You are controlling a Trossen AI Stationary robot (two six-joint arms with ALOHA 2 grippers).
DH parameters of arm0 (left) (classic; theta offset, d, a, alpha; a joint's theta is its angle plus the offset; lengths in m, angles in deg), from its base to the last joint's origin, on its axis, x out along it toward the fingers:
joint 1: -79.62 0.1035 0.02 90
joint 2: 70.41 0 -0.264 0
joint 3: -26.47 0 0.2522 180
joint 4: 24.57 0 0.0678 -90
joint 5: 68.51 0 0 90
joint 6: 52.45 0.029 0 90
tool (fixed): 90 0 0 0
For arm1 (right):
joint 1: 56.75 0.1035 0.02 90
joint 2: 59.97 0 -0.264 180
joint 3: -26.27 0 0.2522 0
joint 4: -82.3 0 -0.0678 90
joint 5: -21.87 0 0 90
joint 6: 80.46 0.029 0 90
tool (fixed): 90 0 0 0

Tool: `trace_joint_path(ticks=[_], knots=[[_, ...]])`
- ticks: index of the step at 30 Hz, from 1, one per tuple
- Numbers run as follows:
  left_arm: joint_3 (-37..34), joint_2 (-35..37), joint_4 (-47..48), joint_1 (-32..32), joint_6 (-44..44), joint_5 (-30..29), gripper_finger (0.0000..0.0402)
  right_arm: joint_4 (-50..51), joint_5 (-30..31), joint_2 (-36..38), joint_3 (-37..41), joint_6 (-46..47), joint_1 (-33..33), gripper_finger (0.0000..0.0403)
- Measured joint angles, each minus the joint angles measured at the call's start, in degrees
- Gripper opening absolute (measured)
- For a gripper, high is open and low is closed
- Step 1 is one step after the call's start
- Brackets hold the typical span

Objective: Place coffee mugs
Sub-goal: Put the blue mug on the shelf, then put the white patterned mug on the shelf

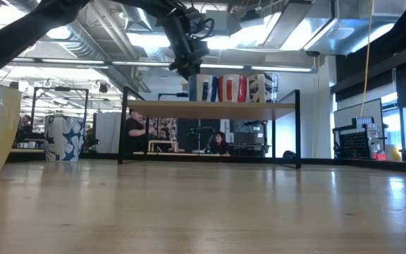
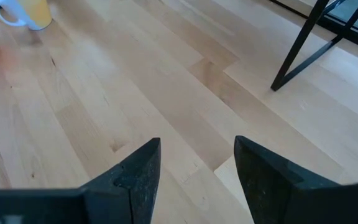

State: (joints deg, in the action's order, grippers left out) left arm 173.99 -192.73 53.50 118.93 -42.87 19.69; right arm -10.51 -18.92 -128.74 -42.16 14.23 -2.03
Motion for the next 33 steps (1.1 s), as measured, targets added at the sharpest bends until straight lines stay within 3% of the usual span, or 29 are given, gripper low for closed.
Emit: trace_joint_path(ticks=[23,30,33], knots=[[1.22,5.78,-1.01,-0.82,0.44,1.29,0.0109,-0.02,-0.33,0.02,0.0,0.0,0.0,0.0189],[1.29,13.67,4.28,-6.01,1.3,16.8,0.0109,-0.53,0.29,0.02,0.0,-0.14,0.0,0.0189],[1.27,17.52,9.61,-11.44,1.48,17.77,0.0109,-1.78,1.72,0.02,0.0,-1.58,0.0,0.0189]])
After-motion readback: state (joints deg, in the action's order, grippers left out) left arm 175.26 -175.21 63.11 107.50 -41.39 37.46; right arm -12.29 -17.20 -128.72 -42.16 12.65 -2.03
